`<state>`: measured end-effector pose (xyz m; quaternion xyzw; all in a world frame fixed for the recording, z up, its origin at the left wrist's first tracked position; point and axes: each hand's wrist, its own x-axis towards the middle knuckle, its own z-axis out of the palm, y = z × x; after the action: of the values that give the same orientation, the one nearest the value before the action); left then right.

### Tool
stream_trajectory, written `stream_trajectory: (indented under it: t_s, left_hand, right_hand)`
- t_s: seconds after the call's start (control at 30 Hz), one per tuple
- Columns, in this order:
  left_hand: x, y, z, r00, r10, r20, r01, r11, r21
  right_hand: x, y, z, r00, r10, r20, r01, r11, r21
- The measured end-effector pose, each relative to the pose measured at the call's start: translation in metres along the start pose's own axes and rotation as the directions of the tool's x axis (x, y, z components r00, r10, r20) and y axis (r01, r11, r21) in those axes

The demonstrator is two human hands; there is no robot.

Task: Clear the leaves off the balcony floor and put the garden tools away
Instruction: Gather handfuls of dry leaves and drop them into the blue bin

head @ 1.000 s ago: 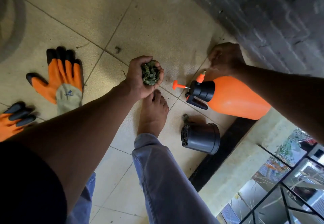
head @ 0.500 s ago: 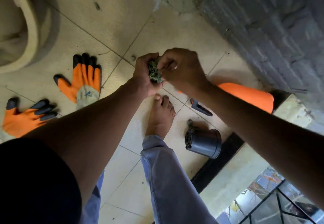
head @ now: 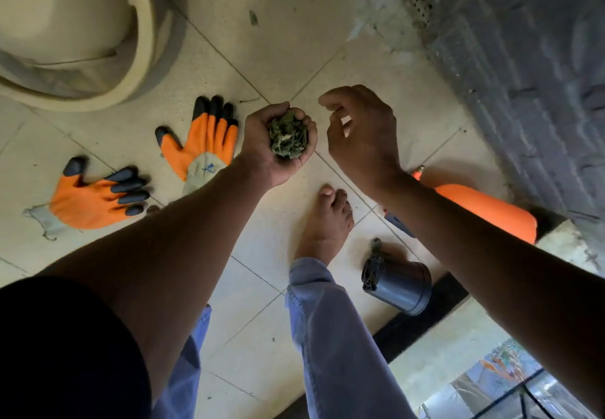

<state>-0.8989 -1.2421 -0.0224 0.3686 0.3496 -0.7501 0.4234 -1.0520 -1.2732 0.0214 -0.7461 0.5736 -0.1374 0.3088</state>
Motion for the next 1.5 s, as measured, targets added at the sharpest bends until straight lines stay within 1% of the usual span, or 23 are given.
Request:
stream_trajectory:
  t_s: [0.03, 0.1, 0.2, 0.3, 0.37, 0.47, 0.57, 0.67, 0.77, 0.83, 0.93, 1.03, 1.1, 1.2, 1.3, 1.37, 1.43, 1.5]
  left_hand:
    - [-0.001, 0.005, -0.006, 1.0, 0.004, -0.002, -0.004, 1.0, -0.018]
    - [-0.004, 0.014, -0.02, 0.999, 0.023, -0.025, -0.024, 0.999, -0.029]
    - [-0.008, 0.027, -0.041, 0.997, 0.05, -0.058, -0.05, 0.999, -0.008]
    - [-0.015, 0.042, -0.055, 0.995, 0.068, -0.073, -0.068, 0.998, 0.0]
    - [-0.019, 0.05, -0.061, 0.994, 0.077, -0.083, -0.078, 0.997, -0.008]
    - [-0.023, 0.06, -0.063, 0.993, 0.088, -0.079, -0.09, 0.996, -0.019]
    - [-0.024, 0.07, -0.059, 0.995, 0.076, -0.071, -0.08, 0.995, -0.058]
    - [-0.023, 0.079, -0.05, 0.993, 0.1, -0.058, -0.103, 0.993, -0.059]
    - [-0.022, 0.088, -0.04, 0.989, 0.13, -0.073, -0.133, 0.991, -0.031]
    - [-0.022, 0.096, -0.037, 0.989, 0.123, -0.079, -0.126, 0.991, -0.033]
    - [-0.022, 0.104, -0.039, 0.991, 0.117, -0.069, -0.12, 0.992, -0.026]
    - [-0.025, 0.109, -0.042, 0.99, 0.127, -0.064, -0.129, 0.991, -0.02]
    - [-0.026, 0.111, -0.046, 0.991, 0.127, -0.052, -0.128, 0.991, -0.022]
    - [-0.029, 0.109, -0.052, 0.99, 0.128, -0.058, -0.13, 0.991, -0.019]
    - [-0.032, 0.104, -0.057, 0.989, 0.133, -0.071, -0.136, 0.99, -0.034]
    - [-0.034, 0.102, -0.062, 0.992, 0.113, -0.061, -0.115, 0.993, -0.04]
    - [-0.035, 0.1, -0.068, 0.995, 0.088, -0.057, -0.09, 0.995, -0.048]
    - [-0.038, 0.098, -0.074, 0.995, 0.076, -0.059, -0.079, 0.996, -0.049]
  right_hand:
    - [0.008, 0.007, 0.011, 0.999, 0.034, 0.04, -0.032, 0.999, -0.042]
    - [0.022, 0.02, 0.035, 0.982, 0.089, 0.167, -0.067, 0.989, -0.133]
    - [0.041, 0.03, 0.072, 0.935, 0.097, 0.34, -0.015, 0.972, -0.236]
    - [0.053, 0.031, 0.096, 0.916, 0.072, 0.395, 0.048, 0.957, -0.287]
    - [0.054, 0.031, 0.105, 0.912, 0.071, 0.404, 0.058, 0.953, -0.299]
    - [0.051, 0.03, 0.113, 0.911, 0.07, 0.406, 0.04, 0.966, -0.256]
    - [0.06, 0.019, 0.115, 0.948, 0.082, 0.306, -0.024, 0.982, -0.188]
    - [0.089, -0.003, 0.116, 0.972, 0.133, 0.195, -0.102, 0.982, -0.159]
    - [0.128, -0.018, 0.121, 0.981, 0.125, 0.145, -0.105, 0.985, -0.135]
    - [0.151, -0.021, 0.127, 0.98, 0.072, 0.188, -0.04, 0.985, -0.17]
    - [0.176, -0.02, 0.133, 0.958, -0.036, 0.285, 0.111, 0.961, -0.252]
    - [0.178, -0.021, 0.134, 0.939, -0.089, 0.332, 0.202, 0.925, -0.322]
    - [0.167, -0.021, 0.136, 0.924, -0.115, 0.366, 0.24, 0.918, -0.316]
    - [0.135, -0.018, 0.142, 0.915, -0.138, 0.379, 0.243, 0.939, -0.243]
    - [0.1, -0.018, 0.148, 0.917, -0.125, 0.38, 0.198, 0.968, -0.158]
    - [0.084, -0.016, 0.149, 0.922, -0.111, 0.372, 0.163, 0.98, -0.111]
    - [0.075, -0.015, 0.148, 0.928, -0.111, 0.357, 0.149, 0.985, -0.082]
    - [0.07, -0.016, 0.146, 0.936, -0.113, 0.333, 0.152, 0.984, -0.093]
